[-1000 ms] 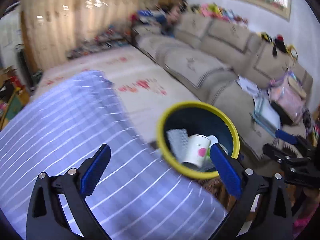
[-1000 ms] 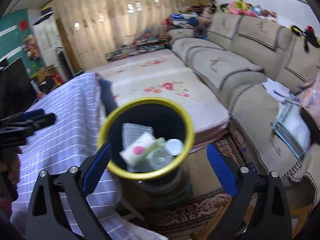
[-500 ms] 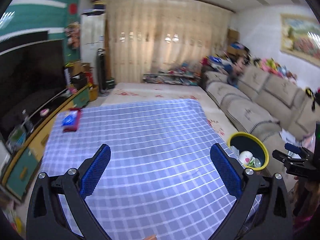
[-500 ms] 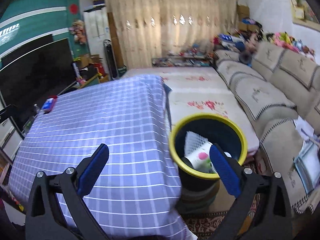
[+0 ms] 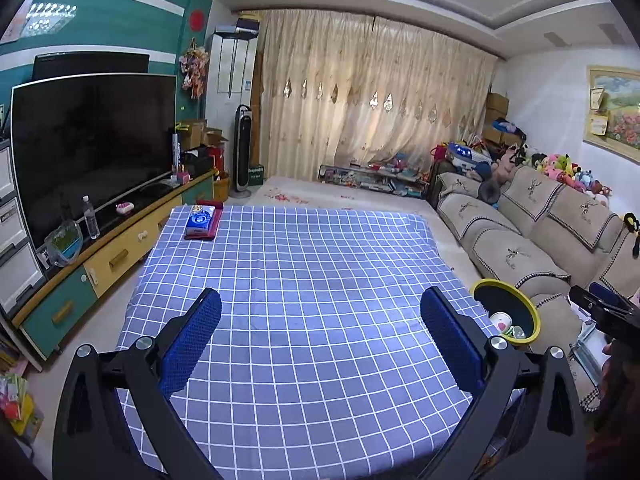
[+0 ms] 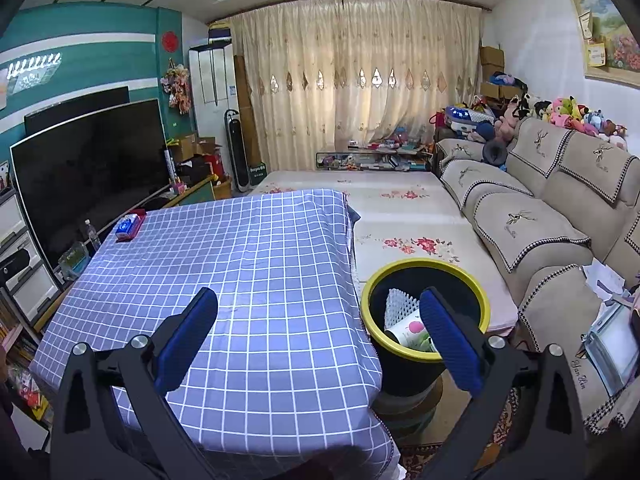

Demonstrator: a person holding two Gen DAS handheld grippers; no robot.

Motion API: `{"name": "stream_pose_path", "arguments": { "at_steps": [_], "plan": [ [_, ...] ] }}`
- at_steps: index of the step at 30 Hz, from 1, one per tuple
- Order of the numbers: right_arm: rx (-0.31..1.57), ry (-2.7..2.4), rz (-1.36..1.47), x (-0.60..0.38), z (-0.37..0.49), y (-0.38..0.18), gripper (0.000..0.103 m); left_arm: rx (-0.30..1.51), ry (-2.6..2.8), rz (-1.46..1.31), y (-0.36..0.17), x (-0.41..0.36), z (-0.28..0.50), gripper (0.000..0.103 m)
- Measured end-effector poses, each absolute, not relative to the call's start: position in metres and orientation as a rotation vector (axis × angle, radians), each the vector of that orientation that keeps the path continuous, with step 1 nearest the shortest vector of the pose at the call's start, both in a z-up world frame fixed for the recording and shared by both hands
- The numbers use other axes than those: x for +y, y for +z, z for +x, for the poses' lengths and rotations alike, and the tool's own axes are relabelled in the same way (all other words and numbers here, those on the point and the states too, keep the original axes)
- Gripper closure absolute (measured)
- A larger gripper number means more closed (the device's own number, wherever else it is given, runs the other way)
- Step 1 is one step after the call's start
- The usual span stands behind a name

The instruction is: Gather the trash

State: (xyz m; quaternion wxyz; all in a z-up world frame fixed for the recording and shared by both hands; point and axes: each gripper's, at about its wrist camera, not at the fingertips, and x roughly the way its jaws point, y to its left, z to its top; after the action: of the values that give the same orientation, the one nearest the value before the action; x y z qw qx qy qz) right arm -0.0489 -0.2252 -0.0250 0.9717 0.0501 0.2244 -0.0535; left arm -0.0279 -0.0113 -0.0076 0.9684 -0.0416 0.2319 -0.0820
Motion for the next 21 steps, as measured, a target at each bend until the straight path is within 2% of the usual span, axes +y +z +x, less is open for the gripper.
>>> {"name": "stream_pose_path", "arguments": {
  "at_steps": [21],
  "plan": [
    [0.449, -0.098, 0.106, -0.223, -0.049, -0.025, 0.007, 0.458, -0.159, -0.078, 0.0, -0.021, -0.038, 0.005]
  ]
}}
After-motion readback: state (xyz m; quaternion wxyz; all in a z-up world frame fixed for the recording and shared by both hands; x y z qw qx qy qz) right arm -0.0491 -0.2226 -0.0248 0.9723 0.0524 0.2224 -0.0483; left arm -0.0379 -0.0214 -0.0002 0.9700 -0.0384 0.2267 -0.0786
